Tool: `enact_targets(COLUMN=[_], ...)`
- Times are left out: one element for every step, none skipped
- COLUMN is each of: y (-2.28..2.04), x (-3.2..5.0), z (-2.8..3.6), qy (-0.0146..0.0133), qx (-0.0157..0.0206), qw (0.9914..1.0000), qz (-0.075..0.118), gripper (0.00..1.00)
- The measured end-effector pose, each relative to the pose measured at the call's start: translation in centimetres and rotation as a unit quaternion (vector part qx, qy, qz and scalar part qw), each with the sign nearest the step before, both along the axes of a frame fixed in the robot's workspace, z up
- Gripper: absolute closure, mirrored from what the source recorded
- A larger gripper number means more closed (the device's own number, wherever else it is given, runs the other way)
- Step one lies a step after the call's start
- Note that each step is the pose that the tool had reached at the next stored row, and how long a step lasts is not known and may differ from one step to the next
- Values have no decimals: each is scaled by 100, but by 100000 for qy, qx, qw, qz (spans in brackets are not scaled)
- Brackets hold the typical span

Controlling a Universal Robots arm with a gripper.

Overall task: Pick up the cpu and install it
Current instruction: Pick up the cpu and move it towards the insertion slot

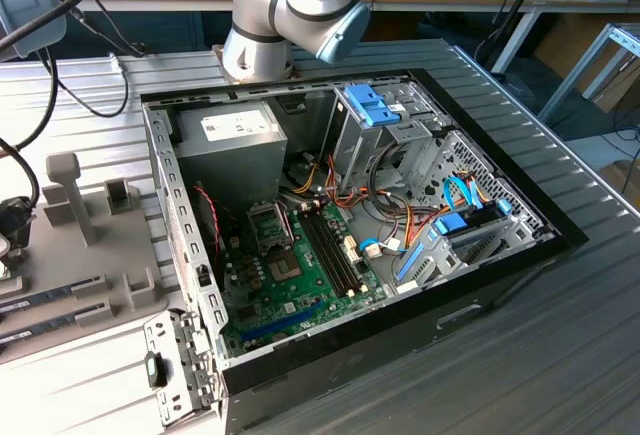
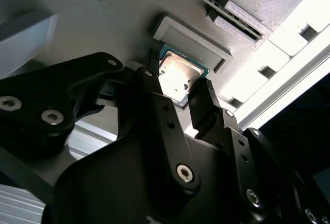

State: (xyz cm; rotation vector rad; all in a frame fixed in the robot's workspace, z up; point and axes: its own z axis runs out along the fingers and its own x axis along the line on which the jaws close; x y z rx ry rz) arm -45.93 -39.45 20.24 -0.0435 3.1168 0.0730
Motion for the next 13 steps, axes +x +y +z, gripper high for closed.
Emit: enact_targets(y=[0,0,0,0,0,0,0,0,0,0,0,0,0], x=[0,0,0,0,0,0,0,0,0,0,0,0,0], z=[2,4,6,7,10,13,16,17,20,22,23,26,27], qy=[-1,-1,-2,-4,2,3,2,-2,-3,3,1,0,-3], qx=[1,-1,1,1,0,-2,-2,0,2,-2,0,-2,1], qw=[100000,100000,100000,100000,100000,100000,100000,100000,100000,100000,100000,100000,100000], qz=[1,3,-2,0,-1,0,-1,0,0,-1,0,2,2], gripper=[53,53,53,53,53,53,53,53,53,53,53,53,53])
